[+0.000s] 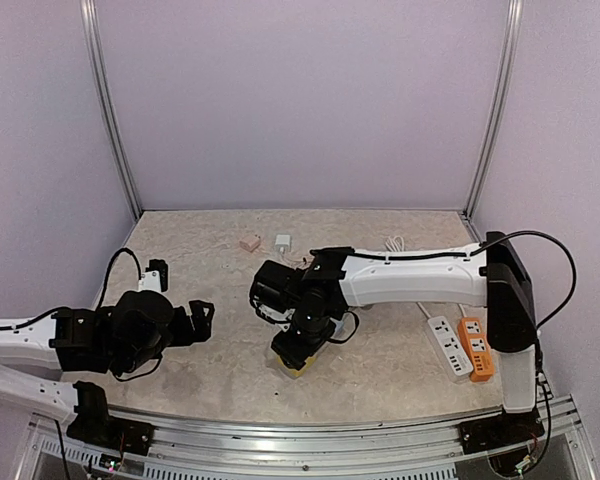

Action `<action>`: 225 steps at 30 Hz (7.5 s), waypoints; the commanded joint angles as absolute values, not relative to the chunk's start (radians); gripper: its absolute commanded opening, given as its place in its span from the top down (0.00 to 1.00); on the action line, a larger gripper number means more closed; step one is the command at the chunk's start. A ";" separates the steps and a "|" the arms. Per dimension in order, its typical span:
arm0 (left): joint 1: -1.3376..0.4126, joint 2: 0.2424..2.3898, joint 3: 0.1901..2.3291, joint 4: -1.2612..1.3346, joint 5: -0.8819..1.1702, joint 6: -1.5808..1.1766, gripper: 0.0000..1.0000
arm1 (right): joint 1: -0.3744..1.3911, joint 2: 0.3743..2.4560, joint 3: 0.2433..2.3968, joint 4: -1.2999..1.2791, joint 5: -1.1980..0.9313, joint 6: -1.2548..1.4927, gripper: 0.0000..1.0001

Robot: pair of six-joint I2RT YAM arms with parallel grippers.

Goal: Insert the plug
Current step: Insert the plug into the socket slot, then press the plug into the socket slot, then move the socket to the corner of the board.

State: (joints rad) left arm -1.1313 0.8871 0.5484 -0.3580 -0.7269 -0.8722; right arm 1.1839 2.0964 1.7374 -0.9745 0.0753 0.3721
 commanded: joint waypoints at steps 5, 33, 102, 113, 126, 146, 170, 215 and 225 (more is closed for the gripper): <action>-1.128 0.876 0.560 -0.391 -0.751 -0.889 0.01 | 1.192 2.193 1.704 -1.001 0.161 0.393 1.00; -1.133 0.852 0.558 -0.433 -0.768 -0.915 0.01 | 1.195 2.335 1.785 -1.078 0.129 0.316 1.00; -1.122 1.647 1.084 -0.369 -0.391 -0.591 0.01 | 0.964 1.413 1.313 -0.842 0.332 0.392 0.17; -1.127 1.667 1.060 -0.434 -0.357 -0.642 0.06 | 0.929 1.426 1.307 -0.800 0.298 0.350 0.17; -1.109 1.574 0.974 -0.403 -0.340 -0.647 0.20 | 0.910 1.444 1.309 -0.781 0.276 0.333 0.17; -1.099 1.667 0.981 -0.402 -0.222 -0.650 0.35 | 0.894 1.456 1.314 -0.782 0.270 0.322 0.17; -1.045 1.729 0.944 -0.462 -0.119 -0.738 0.58 | 0.890 1.476 1.349 -0.791 0.264 0.311 0.17; -1.098 1.570 0.996 -0.411 -0.205 -0.618 0.02 | 0.890 1.450 1.324 -0.795 0.263 0.311 0.13; -1.108 1.640 1.062 -0.398 -0.125 -0.583 0.01 | 0.890 1.438 1.330 -0.807 0.271 0.307 0.13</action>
